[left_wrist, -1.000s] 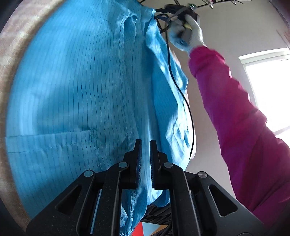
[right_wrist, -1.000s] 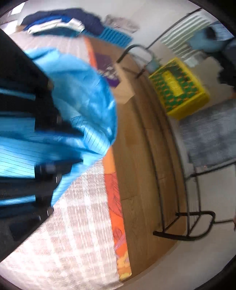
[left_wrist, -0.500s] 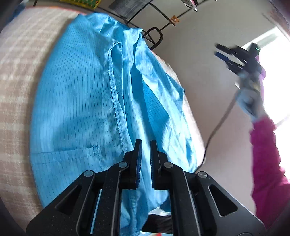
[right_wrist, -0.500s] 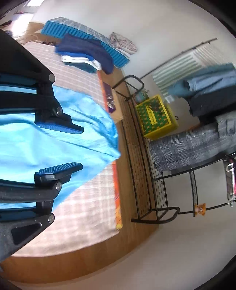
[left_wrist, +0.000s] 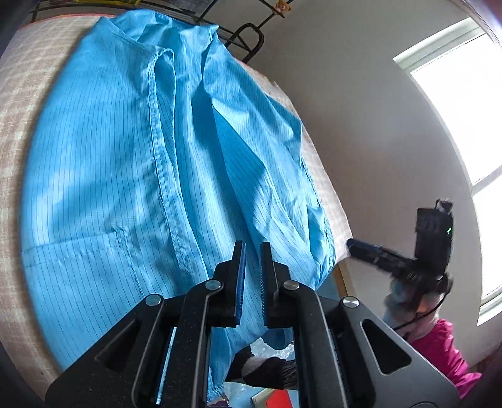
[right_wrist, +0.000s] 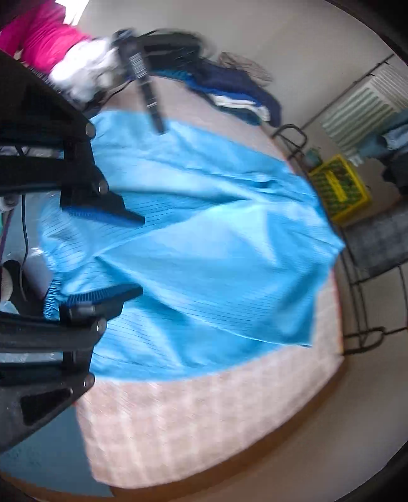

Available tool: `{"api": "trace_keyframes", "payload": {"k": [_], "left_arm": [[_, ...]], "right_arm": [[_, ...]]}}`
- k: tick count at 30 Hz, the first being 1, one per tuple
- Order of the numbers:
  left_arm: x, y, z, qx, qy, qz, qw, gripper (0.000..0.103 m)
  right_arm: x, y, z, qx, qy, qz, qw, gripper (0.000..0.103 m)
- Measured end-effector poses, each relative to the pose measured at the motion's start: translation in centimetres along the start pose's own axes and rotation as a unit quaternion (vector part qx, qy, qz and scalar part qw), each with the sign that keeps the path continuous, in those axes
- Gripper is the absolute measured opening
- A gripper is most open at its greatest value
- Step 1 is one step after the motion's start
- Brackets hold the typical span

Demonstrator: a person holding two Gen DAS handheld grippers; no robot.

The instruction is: Fold large clothes

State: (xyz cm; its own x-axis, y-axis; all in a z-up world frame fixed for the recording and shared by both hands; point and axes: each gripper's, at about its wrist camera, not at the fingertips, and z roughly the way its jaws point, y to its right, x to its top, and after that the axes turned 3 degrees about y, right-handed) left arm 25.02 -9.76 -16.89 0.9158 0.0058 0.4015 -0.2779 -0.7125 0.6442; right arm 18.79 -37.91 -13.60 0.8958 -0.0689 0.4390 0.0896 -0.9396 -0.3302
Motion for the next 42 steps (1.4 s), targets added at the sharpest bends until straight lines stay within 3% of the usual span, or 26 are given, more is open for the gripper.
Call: {"api": "trace_keyframes", "payload": {"k": [2, 6, 10, 12, 14, 19, 21, 22, 24, 27, 31, 32, 34, 36, 41, 42], "left_arm": [[-0.2, 0.4, -0.2, 0.002, -0.003, 0.001, 1.0, 0.005], [-0.6, 1.1, -1.3, 0.012, 0.008, 0.01, 0.9998, 0.005], [-0.7, 1.2, -2.2, 0.017, 0.019, 0.01, 0.9996, 0.005], [-0.7, 1.1, -2.6, 0.02, 0.023, 0.009, 0.9995, 0.005], [-0.7, 1.0, -3.1, 0.016, 0.029, 0.002, 0.9995, 0.005], [-0.6, 0.5, -4.3, 0.013, 0.045, -0.007, 0.9989, 0.005], [-0.7, 0.4, -4.4, 0.014, 0.046, -0.008, 0.9988, 0.005], [-0.8, 0.5, -4.3, 0.012, 0.044, -0.01, 0.9989, 0.005], [-1.4, 1.0, -3.6, 0.005, 0.033, -0.003, 0.9994, 0.005], [-2.5, 2.4, -2.0, 0.007, 0.012, 0.023, 0.9996, 0.005], [-3.1, 4.0, 0.3, -0.004, -0.006, 0.035, 0.9994, 0.005], [-3.0, 4.3, 0.7, -0.005, -0.004, 0.038, 0.9993, 0.005], [-2.8, 4.8, 1.1, -0.009, -0.007, 0.04, 0.9991, 0.005], [-2.6, 5.2, 1.3, -0.005, -0.009, 0.045, 0.9989, 0.005], [-0.8, 5.4, 1.4, 0.004, -0.011, 0.049, 0.9987, 0.005], [-0.4, 5.6, 1.5, 0.007, -0.011, 0.051, 0.9986, 0.005]], "right_arm": [[-1.0, 0.0, 1.5, 0.001, -0.012, -0.019, 1.0, 0.059], [-2.3, -0.6, 3.9, 0.001, -0.046, -0.045, 0.998, 0.055], [-3.2, -2.2, 3.7, 0.027, -0.062, -0.075, 0.995, 0.008], [-3.4, -3.2, 3.0, 0.03, -0.057, -0.084, 0.994, 0.0], [-3.4, -4.0, 2.0, 0.039, -0.045, -0.074, 0.995, 0.0], [-3.8, -8.5, 1.6, 0.124, -0.037, -0.06, 0.99, 0.0], [-4.7, -10.5, 2.7, 0.169, -0.056, -0.059, 0.982, 0.008], [-5.0, -11.2, 3.0, 0.177, -0.062, -0.065, 0.98, 0.029], [-5.6, -11.8, 2.6, 0.169, -0.046, -0.078, 0.981, 0.042], [-5.0, -9.3, 1.1, 0.156, -0.025, -0.045, 0.986, 0.041], [-3.6, -3.2, -0.8, 0.102, 0.009, 0.019, 0.995, 0.041], [-3.5, -2.2, -0.8, 0.092, 0.007, 0.024, 0.995, 0.043], [-3.4, -0.7, -0.1, 0.089, -0.006, 0.031, 0.996, 0.056], [-3.9, -0.1, 1.2, 0.069, -0.018, 0.02, 0.997, 0.059], [-4.5, -1.5, 4.3, 0.053, -0.05, -0.034, 0.997, 0.055], [-4.7, -2.1, 4.7, 0.055, -0.058, -0.046, 0.996, 0.037]]}}
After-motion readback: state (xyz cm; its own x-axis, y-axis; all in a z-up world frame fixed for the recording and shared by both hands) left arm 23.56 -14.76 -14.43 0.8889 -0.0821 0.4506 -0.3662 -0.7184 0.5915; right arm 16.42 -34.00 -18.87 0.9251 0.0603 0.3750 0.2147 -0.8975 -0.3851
